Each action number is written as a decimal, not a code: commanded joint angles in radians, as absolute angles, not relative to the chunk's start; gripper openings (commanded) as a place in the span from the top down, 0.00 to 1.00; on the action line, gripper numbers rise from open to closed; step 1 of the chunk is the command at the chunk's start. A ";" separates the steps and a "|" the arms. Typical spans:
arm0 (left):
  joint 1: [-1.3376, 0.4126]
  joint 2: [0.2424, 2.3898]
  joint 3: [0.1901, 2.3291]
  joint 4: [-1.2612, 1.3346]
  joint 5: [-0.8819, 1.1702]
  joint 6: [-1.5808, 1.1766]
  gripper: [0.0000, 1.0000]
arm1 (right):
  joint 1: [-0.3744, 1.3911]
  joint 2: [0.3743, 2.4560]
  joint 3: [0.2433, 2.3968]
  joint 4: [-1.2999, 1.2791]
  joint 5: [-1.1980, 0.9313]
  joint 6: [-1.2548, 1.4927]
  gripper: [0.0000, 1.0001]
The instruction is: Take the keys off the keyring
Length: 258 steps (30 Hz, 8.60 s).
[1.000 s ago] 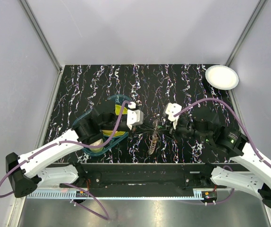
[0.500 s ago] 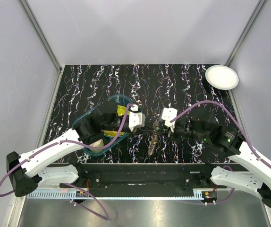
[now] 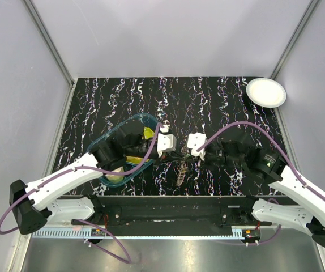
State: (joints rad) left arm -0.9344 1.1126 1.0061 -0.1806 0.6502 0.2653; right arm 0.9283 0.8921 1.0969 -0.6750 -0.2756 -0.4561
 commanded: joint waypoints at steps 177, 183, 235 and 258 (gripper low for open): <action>-0.647 1.183 1.023 0.061 0.692 -0.190 1.00 | 1.109 0.719 0.880 -0.268 0.061 -0.362 0.66; -0.649 1.152 0.996 0.130 0.768 -0.199 1.00 | 1.111 0.787 0.982 -0.273 0.107 -0.080 0.55; -0.680 1.003 0.851 0.433 0.871 -0.160 1.00 | 0.744 0.885 0.991 -0.135 -0.505 0.087 0.72; -0.678 1.028 0.920 0.292 0.881 -0.132 0.75 | 0.745 0.865 0.934 -0.067 -0.540 -0.093 1.00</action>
